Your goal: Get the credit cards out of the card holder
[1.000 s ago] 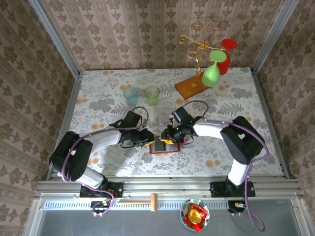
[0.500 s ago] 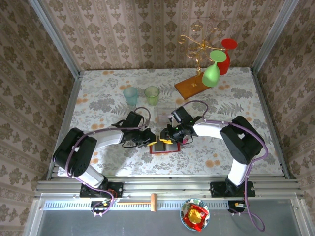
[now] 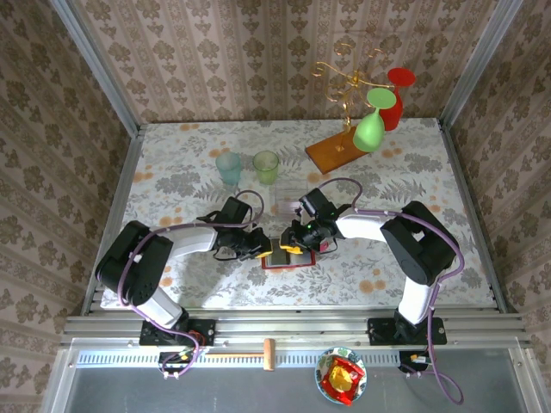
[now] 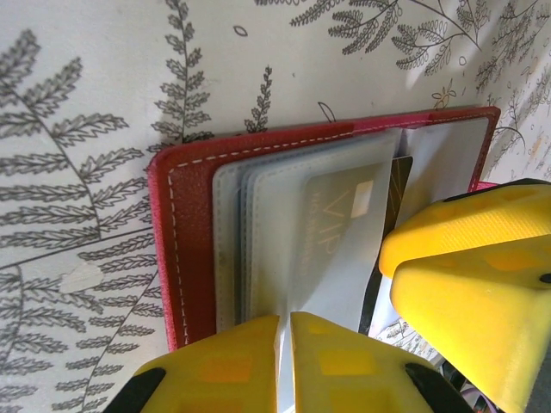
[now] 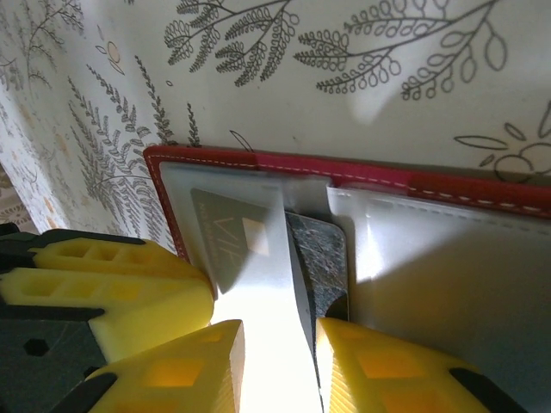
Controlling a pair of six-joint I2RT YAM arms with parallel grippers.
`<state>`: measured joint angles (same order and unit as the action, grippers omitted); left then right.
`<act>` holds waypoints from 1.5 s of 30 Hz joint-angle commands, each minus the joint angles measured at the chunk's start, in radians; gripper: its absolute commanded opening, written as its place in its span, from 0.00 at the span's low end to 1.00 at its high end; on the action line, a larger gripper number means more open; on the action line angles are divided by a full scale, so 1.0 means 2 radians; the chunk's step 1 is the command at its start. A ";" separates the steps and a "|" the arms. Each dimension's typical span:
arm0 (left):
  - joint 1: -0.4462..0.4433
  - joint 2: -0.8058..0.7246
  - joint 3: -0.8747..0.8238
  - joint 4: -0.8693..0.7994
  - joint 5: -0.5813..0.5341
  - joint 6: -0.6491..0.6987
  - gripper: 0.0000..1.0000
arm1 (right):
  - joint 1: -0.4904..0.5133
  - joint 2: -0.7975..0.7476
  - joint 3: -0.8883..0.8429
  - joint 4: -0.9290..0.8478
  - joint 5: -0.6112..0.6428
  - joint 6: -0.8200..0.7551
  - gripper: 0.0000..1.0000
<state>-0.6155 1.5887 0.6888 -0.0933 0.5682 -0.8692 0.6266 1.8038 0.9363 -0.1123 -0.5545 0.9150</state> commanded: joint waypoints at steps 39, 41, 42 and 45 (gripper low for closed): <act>-0.004 -0.009 0.021 -0.034 -0.002 0.010 0.14 | -0.006 -0.032 0.015 -0.025 0.023 -0.026 0.31; -0.004 -0.012 0.027 -0.036 0.001 0.010 0.14 | -0.009 -0.039 0.007 -0.019 0.020 -0.022 0.31; -0.006 -0.012 0.030 -0.038 0.002 0.009 0.14 | -0.010 -0.042 0.004 -0.018 0.020 -0.020 0.31; -0.010 -0.011 0.038 -0.042 0.002 0.010 0.14 | -0.014 -0.048 -0.004 -0.017 0.018 -0.019 0.31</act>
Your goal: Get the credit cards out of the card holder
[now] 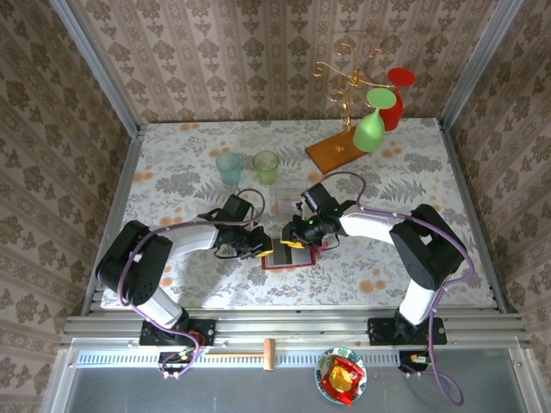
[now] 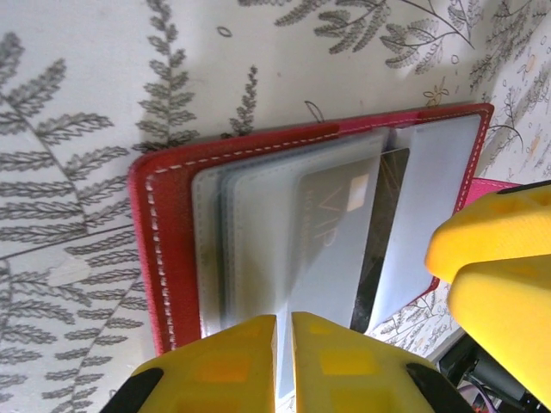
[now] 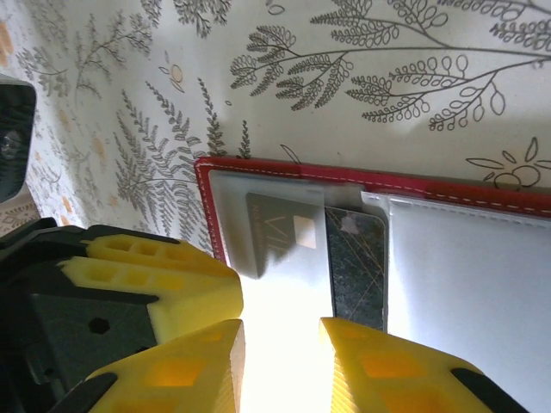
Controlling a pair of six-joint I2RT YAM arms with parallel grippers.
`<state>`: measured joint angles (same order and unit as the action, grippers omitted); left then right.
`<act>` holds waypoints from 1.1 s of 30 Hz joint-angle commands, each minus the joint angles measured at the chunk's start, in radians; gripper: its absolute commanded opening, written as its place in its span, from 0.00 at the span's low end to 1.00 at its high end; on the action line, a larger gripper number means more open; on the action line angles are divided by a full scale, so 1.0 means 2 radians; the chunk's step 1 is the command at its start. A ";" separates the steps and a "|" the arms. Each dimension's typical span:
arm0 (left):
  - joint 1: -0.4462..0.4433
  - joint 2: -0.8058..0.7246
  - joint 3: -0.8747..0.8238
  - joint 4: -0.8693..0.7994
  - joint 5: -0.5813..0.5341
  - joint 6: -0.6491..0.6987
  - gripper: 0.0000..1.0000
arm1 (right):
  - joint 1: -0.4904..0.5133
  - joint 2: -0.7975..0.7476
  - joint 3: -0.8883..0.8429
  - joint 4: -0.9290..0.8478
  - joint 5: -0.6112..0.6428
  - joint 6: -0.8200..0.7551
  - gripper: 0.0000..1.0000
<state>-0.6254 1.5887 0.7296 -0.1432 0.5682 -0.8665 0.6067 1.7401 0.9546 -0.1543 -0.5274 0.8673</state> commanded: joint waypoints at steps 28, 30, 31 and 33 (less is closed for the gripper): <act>-0.016 0.029 0.006 -0.020 -0.013 0.014 0.13 | -0.010 0.030 -0.032 0.023 -0.025 0.004 0.30; -0.016 0.030 0.006 -0.020 -0.013 0.014 0.13 | -0.010 0.033 -0.032 0.022 -0.025 0.003 0.30; -0.016 0.030 0.006 -0.020 -0.014 0.014 0.13 | -0.010 0.034 -0.032 0.023 -0.026 0.003 0.30; -0.016 0.031 0.007 -0.021 -0.014 0.014 0.13 | -0.010 0.036 -0.032 0.023 -0.026 0.003 0.30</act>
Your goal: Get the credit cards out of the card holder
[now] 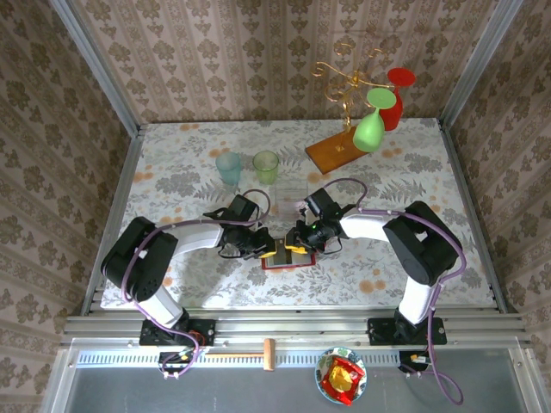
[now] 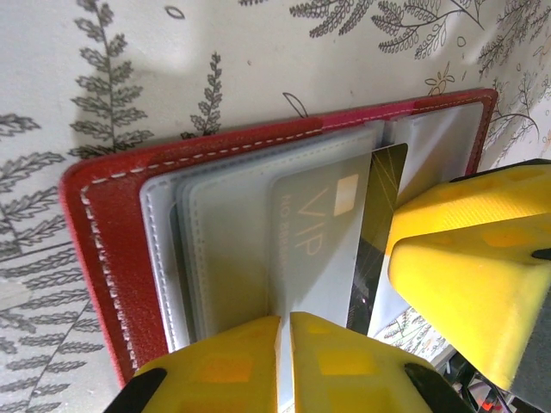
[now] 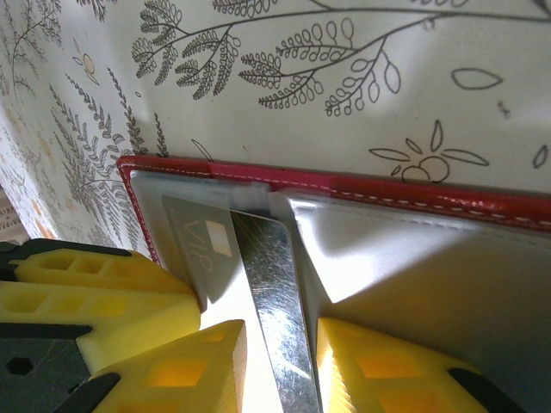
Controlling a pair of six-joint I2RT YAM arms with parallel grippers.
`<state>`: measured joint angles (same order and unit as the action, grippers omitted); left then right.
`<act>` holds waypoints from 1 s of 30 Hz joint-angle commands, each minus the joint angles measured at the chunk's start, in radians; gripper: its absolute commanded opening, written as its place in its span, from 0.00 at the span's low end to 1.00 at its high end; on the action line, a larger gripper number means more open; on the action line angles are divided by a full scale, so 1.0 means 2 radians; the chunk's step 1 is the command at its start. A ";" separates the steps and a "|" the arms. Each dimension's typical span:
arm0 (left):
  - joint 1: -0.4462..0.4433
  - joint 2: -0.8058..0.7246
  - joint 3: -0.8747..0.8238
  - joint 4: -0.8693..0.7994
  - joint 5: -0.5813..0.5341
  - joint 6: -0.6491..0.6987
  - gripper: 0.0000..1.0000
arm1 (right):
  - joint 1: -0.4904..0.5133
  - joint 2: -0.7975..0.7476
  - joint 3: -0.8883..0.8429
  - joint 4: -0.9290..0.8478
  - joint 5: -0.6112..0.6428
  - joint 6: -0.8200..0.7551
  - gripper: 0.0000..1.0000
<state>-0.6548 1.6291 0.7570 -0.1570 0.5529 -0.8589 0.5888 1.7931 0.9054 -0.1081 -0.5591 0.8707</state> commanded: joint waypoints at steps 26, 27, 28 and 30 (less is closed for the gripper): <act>-0.002 0.014 -0.005 -0.011 -0.005 0.009 0.13 | -0.009 -0.007 -0.048 0.075 -0.034 0.032 0.14; -0.002 0.013 -0.005 -0.011 -0.004 0.008 0.13 | -0.012 -0.010 -0.050 0.073 -0.032 0.030 0.14; -0.002 0.012 -0.005 -0.011 -0.004 0.008 0.13 | -0.014 -0.012 -0.053 0.072 -0.030 0.029 0.14; -0.002 0.012 -0.005 -0.012 -0.004 0.009 0.13 | -0.020 -0.017 -0.057 0.067 -0.027 0.024 0.13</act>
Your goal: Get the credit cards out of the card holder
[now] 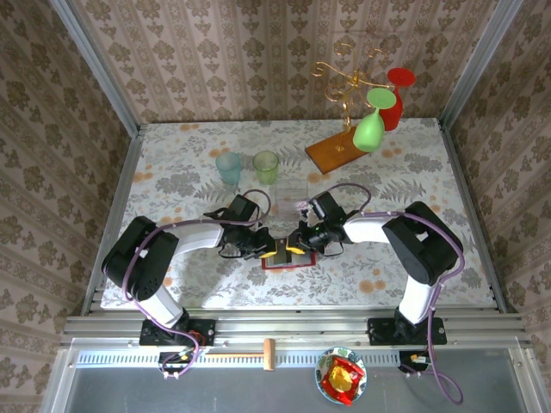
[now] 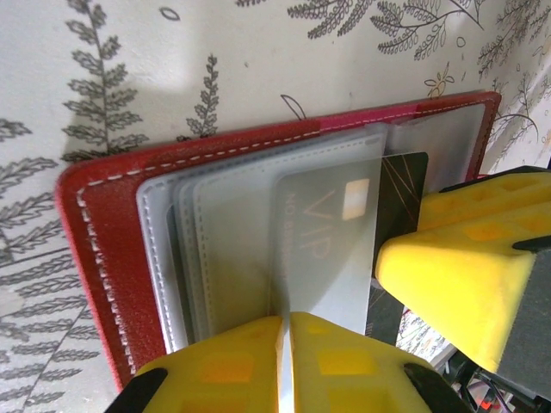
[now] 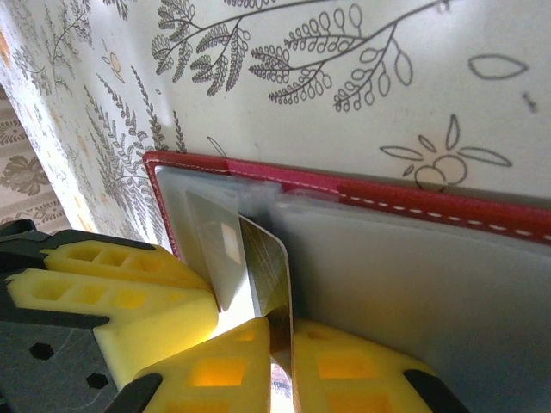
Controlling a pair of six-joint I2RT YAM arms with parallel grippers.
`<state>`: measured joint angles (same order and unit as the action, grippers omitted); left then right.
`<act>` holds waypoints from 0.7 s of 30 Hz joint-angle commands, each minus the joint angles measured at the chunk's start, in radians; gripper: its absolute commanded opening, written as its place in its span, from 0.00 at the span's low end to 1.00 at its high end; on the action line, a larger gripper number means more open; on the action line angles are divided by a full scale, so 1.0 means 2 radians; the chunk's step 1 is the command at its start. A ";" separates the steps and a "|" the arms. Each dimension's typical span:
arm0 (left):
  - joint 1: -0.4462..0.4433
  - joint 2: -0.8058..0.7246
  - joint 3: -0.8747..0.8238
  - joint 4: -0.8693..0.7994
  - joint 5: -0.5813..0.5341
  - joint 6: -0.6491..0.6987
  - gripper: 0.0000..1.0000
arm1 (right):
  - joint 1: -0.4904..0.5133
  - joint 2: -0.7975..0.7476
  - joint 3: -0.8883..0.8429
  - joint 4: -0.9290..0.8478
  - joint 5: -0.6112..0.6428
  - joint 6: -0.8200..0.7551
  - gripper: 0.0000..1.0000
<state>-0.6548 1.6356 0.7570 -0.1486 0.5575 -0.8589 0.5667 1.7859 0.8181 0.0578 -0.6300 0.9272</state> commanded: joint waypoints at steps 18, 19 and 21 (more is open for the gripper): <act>-0.002 0.003 -0.005 0.003 0.001 0.000 0.13 | -0.022 -0.078 0.026 -0.167 0.070 -0.095 0.14; -0.002 0.002 -0.006 0.005 0.002 0.000 0.13 | -0.019 -0.077 0.029 -0.168 0.070 -0.095 0.14; -0.002 0.000 -0.006 0.006 0.002 -0.001 0.13 | -0.011 -0.074 0.038 -0.169 0.068 -0.094 0.14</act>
<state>-0.6548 1.6371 0.7570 -0.1314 0.5575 -0.8597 0.5278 1.6512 0.8589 -0.2260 -0.5224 0.7605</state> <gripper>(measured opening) 0.133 0.142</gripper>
